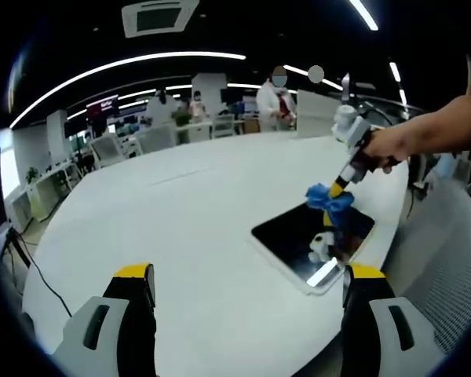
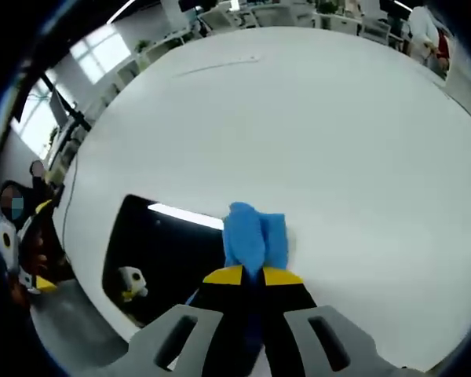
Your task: Wipe the mirror surface with the cleaning cloth until all visible marks leave the cleaned area.
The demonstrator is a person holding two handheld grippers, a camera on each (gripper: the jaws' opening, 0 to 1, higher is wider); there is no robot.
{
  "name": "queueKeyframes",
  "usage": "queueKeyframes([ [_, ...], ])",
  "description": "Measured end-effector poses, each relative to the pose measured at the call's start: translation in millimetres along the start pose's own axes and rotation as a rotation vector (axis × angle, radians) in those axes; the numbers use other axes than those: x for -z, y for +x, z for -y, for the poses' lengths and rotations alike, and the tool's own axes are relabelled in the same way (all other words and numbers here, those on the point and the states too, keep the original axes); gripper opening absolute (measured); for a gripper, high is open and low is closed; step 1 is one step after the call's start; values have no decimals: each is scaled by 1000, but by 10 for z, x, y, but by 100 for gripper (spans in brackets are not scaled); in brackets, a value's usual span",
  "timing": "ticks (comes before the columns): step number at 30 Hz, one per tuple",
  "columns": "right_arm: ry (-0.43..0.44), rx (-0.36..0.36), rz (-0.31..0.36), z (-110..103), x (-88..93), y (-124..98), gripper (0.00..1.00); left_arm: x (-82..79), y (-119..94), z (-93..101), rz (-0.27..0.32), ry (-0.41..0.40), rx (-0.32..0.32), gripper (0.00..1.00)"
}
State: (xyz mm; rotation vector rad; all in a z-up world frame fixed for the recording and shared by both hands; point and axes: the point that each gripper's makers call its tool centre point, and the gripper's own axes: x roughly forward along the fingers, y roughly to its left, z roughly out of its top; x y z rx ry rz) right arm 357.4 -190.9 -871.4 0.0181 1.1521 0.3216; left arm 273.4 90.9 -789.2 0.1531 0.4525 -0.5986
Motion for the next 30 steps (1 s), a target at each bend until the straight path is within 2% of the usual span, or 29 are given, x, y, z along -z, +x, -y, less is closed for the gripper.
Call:
queueKeyframes([
  [10, 6, 3, -5, 0, -28, 1, 1, 3, -4, -4, -1, -9, 0, 100],
  [14, 19, 3, 13, 28, -98, 29, 1, 1, -2, -5, 1, -6, 1, 100],
  [18, -7, 17, 10, 10, -100, 26, 1, -1, -7, -14, 3, -13, -3, 100],
  [25, 28, -10, 10, 26, -111, 21, 1, -21, -9, -17, 13, -29, -5, 100],
  [27, 8, 9, 36, 78, -173, -11, 1, -6, -2, -24, 9, -34, -7, 100],
  [30, 41, -2, 66, 135, -277, -142, 1, 2, 3, -8, 1, -40, -2, 100],
])
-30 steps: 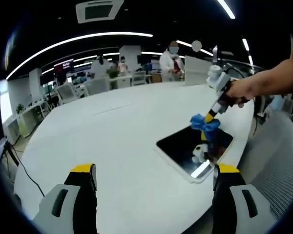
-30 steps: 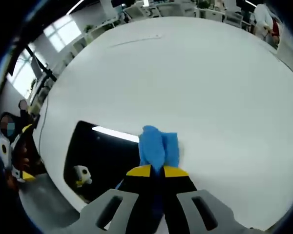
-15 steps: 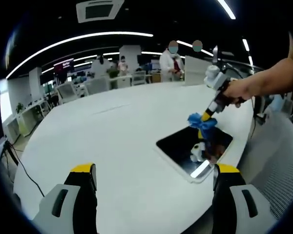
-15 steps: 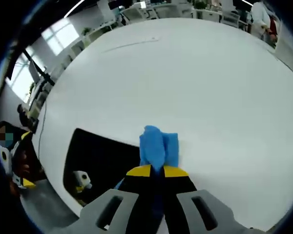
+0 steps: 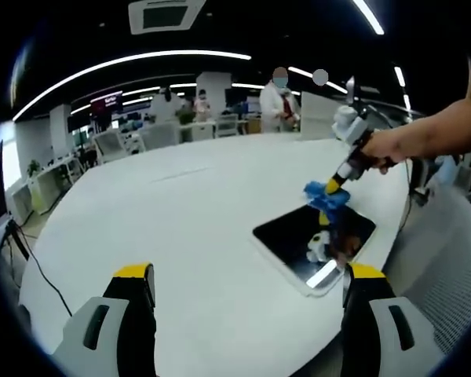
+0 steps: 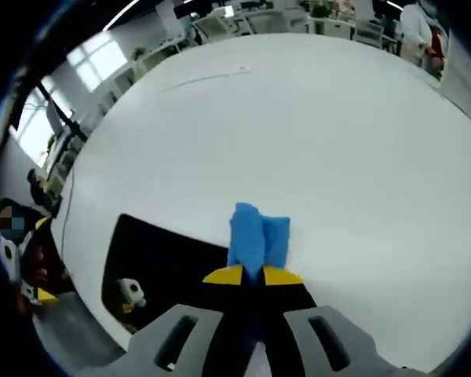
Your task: Wipe the mirror surface with the cleaning cloth until all visible marks leave the cleaned area.
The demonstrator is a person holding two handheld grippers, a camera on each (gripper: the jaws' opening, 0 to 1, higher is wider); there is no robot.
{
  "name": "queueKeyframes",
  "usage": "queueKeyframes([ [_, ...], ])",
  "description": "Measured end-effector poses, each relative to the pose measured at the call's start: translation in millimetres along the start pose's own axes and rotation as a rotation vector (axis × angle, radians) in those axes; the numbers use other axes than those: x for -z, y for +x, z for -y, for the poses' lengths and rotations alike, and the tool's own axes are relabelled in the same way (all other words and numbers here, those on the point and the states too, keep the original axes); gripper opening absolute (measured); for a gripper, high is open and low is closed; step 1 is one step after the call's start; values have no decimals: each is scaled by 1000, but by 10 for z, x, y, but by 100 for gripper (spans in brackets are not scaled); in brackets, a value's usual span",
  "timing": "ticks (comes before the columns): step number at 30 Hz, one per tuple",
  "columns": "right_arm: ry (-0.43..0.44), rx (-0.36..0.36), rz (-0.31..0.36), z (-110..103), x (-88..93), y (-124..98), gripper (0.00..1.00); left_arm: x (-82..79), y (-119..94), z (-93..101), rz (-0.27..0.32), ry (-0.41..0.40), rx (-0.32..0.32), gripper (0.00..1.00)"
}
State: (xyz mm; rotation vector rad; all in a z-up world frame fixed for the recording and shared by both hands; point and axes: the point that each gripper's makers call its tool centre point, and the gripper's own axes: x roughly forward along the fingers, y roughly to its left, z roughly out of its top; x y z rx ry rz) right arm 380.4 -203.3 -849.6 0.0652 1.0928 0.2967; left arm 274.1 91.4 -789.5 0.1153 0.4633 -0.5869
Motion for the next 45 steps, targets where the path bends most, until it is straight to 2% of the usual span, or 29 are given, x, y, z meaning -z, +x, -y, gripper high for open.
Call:
queueKeyframes([
  [5, -7, 3, 31, 176, -188, -175, 1, -42, -15, -20, 25, -14, -10, 100],
  [10, -4, -7, 36, 323, -233, -301, 2, -25, -17, -52, 17, -9, -27, 100],
  [16, 23, -6, 18, 500, -92, -374, 2, 6, -5, -31, 0, 2, -15, 100],
  [26, 26, 29, -6, 678, 127, -222, 2, 38, 2, -27, -12, 2, -7, 100],
  [31, 41, 36, -13, 661, 254, -140, 3, 70, -10, -44, -26, -3, -17, 100],
  [36, 40, 51, -31, 646, 362, -67, 3, 84, -33, -55, -12, -53, -17, 100],
  [40, 51, 47, -26, 649, 423, -42, 3, 79, -20, -28, -18, -44, -9, 100],
  [43, 11, 25, -14, 623, 404, -39, 4, 97, -8, -50, -35, -41, -17, 100],
  [45, -33, 5, -9, 581, 388, -60, 9, 99, -3, -56, -37, -33, -18, 100],
])
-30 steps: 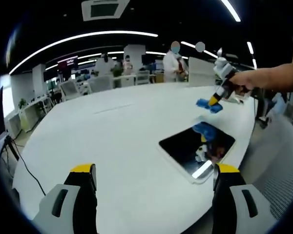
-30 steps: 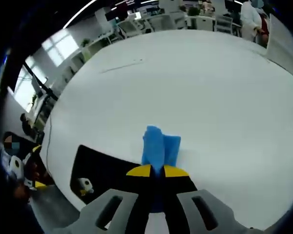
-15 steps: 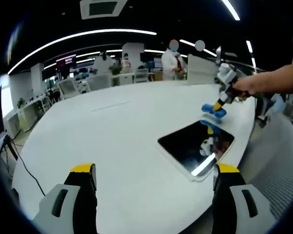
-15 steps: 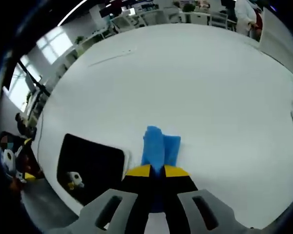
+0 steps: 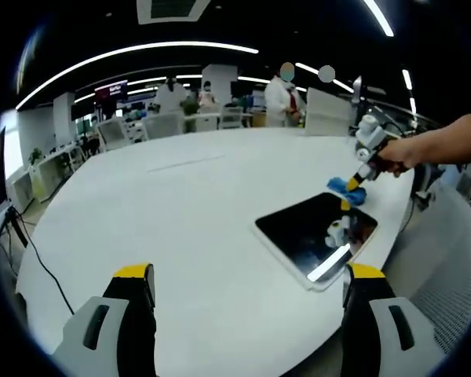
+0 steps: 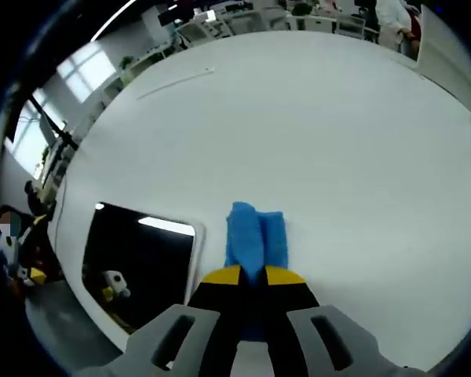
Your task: Wipe the mirror surface with the cleaning cloth until all visible marks leave the cleaned area.
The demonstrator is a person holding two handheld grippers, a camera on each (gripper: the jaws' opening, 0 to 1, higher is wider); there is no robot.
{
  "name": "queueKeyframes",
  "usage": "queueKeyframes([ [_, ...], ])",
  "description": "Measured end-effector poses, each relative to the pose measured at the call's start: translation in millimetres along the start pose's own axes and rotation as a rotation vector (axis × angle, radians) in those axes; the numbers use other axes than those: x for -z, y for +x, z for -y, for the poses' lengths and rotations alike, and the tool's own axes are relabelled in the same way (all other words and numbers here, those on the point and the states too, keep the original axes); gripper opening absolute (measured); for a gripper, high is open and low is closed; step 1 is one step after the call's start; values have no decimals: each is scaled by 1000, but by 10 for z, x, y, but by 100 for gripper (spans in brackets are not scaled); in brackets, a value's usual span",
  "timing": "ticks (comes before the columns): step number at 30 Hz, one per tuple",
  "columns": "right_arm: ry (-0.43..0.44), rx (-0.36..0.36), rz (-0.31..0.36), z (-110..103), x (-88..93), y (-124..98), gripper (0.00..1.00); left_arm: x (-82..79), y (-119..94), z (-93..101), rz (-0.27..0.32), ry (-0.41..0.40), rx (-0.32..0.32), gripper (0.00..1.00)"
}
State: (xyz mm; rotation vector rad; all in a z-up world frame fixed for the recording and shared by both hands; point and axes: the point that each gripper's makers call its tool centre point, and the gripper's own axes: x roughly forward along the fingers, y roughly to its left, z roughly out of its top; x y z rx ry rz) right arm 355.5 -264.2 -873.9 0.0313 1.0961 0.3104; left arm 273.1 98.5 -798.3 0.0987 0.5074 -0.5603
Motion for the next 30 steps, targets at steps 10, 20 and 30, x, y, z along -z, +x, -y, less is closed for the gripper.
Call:
queueKeyframes([
  [10, -157, -70, 342, -163, -466, -642, 42, -29, -20, -4, 11, 7, -9, 100],
  [20, -139, -87, 453, -68, 7, -1116, 74, -60, -16, 49, 25, 10, 14, 100],
  [30, -165, -190, 500, -84, 364, -1036, 98, -78, -39, -1, 36, -15, -12, 100],
])
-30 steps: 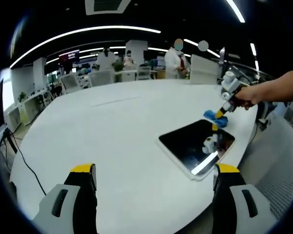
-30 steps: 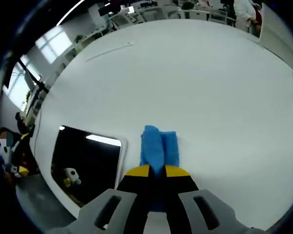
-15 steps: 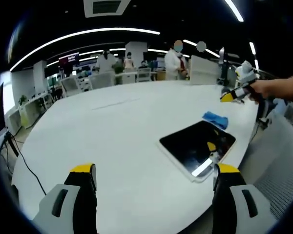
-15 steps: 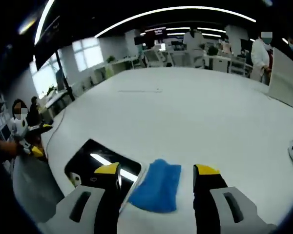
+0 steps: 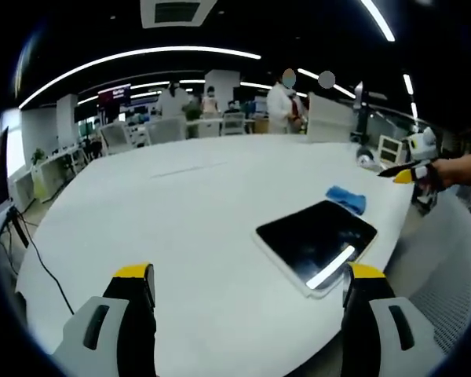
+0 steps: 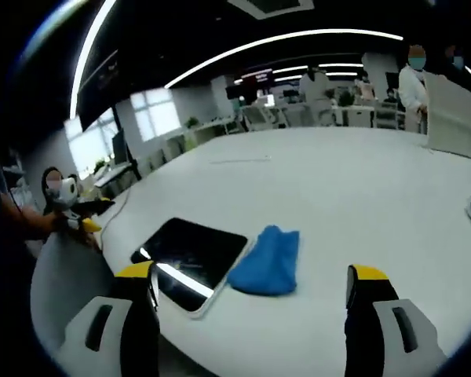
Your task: Wipe the mirror surface with the cleaning cloth until all visible marks leave the cleaned area.
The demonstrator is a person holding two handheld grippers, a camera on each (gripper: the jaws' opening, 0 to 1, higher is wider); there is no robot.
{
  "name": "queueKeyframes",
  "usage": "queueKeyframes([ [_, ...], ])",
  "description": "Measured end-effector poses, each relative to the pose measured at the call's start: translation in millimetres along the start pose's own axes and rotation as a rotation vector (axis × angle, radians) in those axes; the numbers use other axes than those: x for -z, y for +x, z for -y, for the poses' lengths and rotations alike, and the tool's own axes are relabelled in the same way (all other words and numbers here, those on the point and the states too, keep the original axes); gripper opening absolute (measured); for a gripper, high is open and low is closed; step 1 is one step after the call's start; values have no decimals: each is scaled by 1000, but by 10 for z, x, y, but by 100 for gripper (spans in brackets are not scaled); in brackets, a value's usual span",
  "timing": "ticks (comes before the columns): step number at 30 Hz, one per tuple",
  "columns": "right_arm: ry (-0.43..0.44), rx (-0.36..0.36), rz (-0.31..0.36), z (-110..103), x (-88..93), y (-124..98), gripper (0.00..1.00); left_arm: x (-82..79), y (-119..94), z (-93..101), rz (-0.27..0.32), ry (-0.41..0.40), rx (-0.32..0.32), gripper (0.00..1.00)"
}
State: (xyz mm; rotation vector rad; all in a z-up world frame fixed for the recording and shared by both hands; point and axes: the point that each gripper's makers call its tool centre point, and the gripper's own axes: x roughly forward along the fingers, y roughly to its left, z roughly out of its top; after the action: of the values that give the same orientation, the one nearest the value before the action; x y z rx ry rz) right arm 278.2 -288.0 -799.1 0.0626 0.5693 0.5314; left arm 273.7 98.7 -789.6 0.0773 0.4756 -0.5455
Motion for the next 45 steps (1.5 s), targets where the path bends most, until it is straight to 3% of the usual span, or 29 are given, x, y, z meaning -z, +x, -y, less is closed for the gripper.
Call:
queueKeyframes([
  [2, -25, 11, -33, 26, 79, -2, 98, -5, -5, -11, 1, -1, -6, 100],
  [13, -25, 31, -28, 68, 59, 28, 98, 32, 25, 51, -23, 7, 26, 100],
  [26, -42, 29, -8, 68, -99, 105, 98, 8, 15, 33, -11, 9, 14, 100],
  [45, 23, 37, 16, 10, -59, 129, 98, 32, 25, 32, -21, 21, 21, 100],
])
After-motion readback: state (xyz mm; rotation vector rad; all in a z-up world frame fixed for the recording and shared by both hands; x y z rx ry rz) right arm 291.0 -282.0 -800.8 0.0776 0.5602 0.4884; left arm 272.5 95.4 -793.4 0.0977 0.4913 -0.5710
